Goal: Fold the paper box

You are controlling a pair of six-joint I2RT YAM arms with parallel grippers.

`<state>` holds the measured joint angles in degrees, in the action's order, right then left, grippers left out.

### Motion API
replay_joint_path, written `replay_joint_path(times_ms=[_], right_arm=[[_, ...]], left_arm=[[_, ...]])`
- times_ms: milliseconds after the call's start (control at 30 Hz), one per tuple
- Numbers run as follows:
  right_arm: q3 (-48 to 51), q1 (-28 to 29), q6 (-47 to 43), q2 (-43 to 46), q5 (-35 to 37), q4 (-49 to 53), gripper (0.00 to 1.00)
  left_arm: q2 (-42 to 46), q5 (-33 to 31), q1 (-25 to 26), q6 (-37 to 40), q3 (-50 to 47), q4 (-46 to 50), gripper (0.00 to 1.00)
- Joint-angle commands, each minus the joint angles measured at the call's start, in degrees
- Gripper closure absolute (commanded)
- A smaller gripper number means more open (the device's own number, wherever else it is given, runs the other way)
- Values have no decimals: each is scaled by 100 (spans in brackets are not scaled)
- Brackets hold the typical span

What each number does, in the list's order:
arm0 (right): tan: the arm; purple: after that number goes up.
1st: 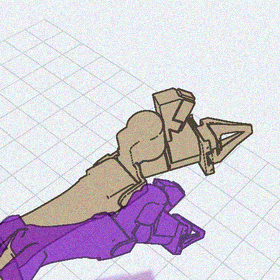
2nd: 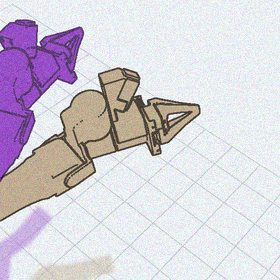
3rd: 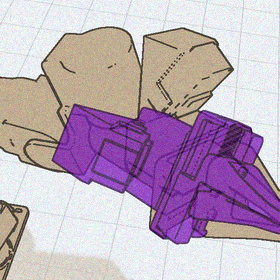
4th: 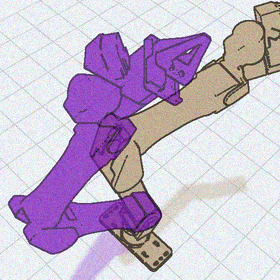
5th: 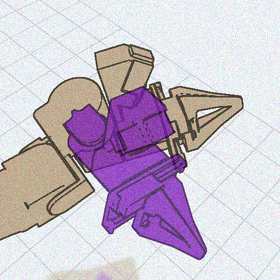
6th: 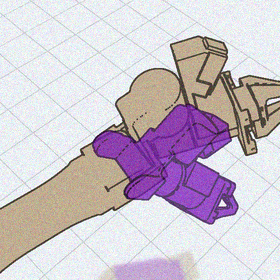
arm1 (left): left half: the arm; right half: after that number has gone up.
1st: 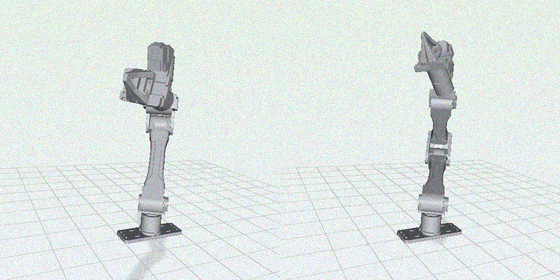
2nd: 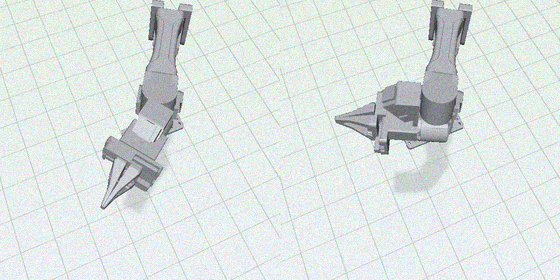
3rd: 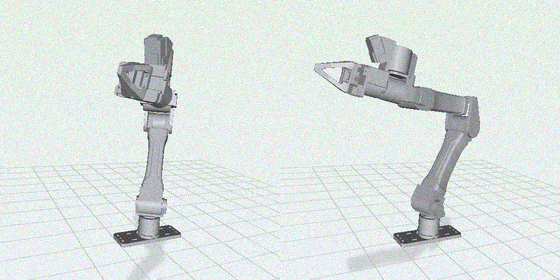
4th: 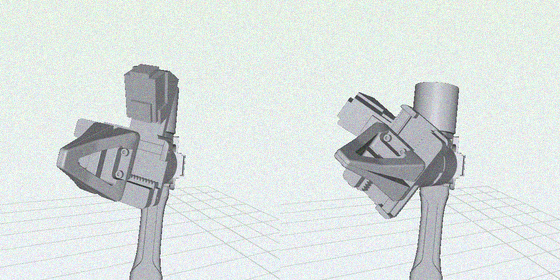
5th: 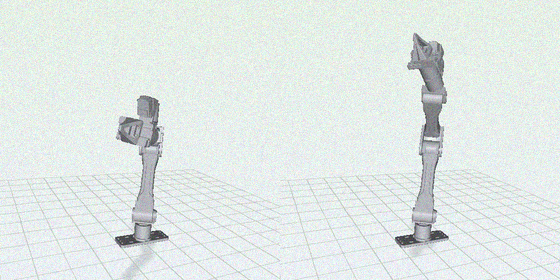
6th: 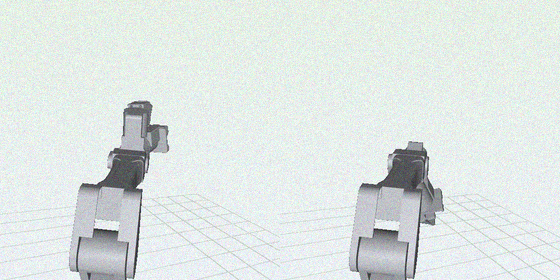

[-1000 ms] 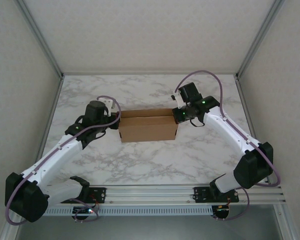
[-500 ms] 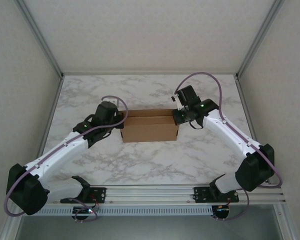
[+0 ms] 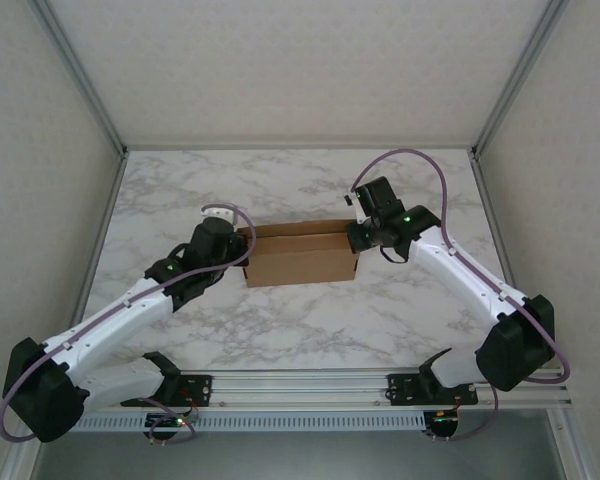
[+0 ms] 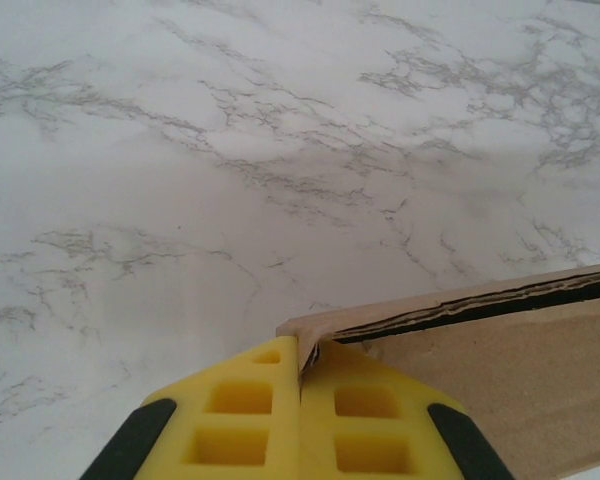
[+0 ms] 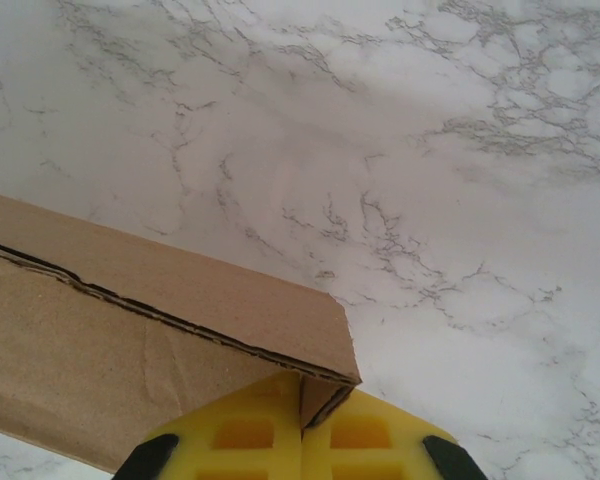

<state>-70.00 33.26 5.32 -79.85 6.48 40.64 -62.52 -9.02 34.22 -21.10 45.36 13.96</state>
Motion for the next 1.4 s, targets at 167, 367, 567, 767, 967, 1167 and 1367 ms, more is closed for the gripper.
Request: replay_joint_path(times_ms=[167,367,567,767,967,1167,1367], right_arm=[[138,103,-245,111,31,13,100],[166,98,-336,121,182,48,100],[143,98,-317,129,140,59,100],[349,98,-269,188,97,-94,100],[511,100,-151,223,-13,-258,100],[622,111,-115,286,-49,-320,100],[808,117,352,355,-100,-388,100]], left_arm=[[85,-47,129,54,-261,317,100],[117,-287,128,288,-127,499,100],[65,-250,137,244,-127,513,100],[44,-106,245,-49,-240,289,100],[-115,-125,451,-192,-173,221,100],[-86,-247,478,-187,-211,248,100],[-56,-242,477,-236,-238,249,100]])
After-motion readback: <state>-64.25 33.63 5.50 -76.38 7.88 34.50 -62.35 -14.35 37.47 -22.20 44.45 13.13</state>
